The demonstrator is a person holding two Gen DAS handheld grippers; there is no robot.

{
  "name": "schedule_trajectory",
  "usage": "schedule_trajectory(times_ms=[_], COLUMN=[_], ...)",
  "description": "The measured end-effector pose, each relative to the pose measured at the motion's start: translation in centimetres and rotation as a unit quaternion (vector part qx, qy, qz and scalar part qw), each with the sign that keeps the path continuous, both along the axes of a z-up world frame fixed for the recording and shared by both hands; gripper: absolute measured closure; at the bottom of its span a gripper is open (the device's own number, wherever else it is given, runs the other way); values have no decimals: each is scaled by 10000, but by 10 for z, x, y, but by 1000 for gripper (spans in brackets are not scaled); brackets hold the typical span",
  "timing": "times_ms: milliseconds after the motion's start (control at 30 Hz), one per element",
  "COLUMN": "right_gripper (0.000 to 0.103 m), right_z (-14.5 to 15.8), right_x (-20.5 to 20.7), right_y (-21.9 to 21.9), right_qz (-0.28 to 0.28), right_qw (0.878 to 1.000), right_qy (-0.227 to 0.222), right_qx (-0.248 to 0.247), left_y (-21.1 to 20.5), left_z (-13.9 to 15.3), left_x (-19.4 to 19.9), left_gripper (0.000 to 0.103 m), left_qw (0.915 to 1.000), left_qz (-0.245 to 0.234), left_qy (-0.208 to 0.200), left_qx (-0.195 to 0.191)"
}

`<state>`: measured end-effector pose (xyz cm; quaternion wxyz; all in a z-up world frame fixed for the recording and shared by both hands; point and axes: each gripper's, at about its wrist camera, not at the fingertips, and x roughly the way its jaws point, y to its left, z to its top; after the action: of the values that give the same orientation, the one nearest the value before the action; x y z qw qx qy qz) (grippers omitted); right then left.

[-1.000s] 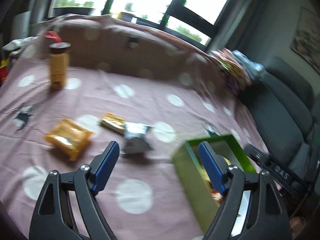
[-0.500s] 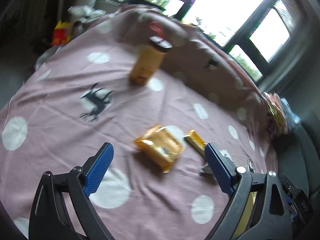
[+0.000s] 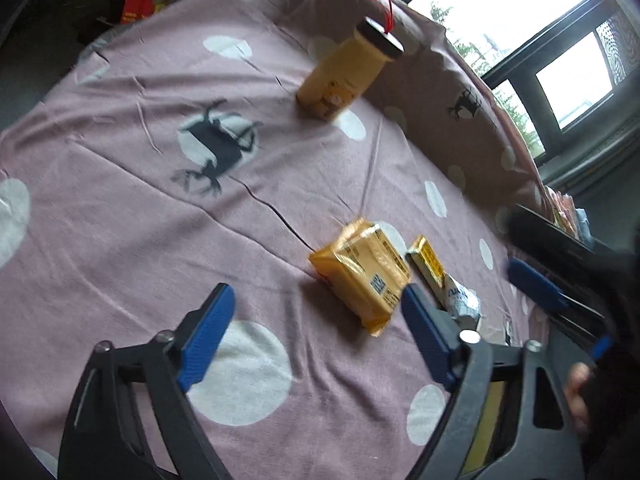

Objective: Organize snacks
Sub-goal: 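Grasp the yellow cake pack with the right tool and lift, then carry the yellow cake pack with the right tool into the box and release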

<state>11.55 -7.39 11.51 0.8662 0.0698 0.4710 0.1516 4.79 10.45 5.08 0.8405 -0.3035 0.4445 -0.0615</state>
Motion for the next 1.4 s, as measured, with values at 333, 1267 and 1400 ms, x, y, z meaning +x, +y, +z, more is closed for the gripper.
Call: schedule_trajectory(times_ms=[333, 1267, 1400], right_gripper=[29, 63, 63], right_z=[-74, -13, 1], right_x=[56, -99, -132], right_y=[0, -115, -145], right_qz=[139, -1227, -1666], right_qw=[9977, 9817, 9739], right_qy=[641, -399, -675], right_qx=[175, 1397, 1385], left_y=[-24, -124, -154], left_z=[-27, 60, 72], left_x=[22, -49, -65], left_gripper=[40, 90, 90], left_qw=[9980, 9693, 9556], left_qz=[-321, -2124, -2553], left_qy=[387, -1241, -1474], left_qx=[-391, 68, 9])
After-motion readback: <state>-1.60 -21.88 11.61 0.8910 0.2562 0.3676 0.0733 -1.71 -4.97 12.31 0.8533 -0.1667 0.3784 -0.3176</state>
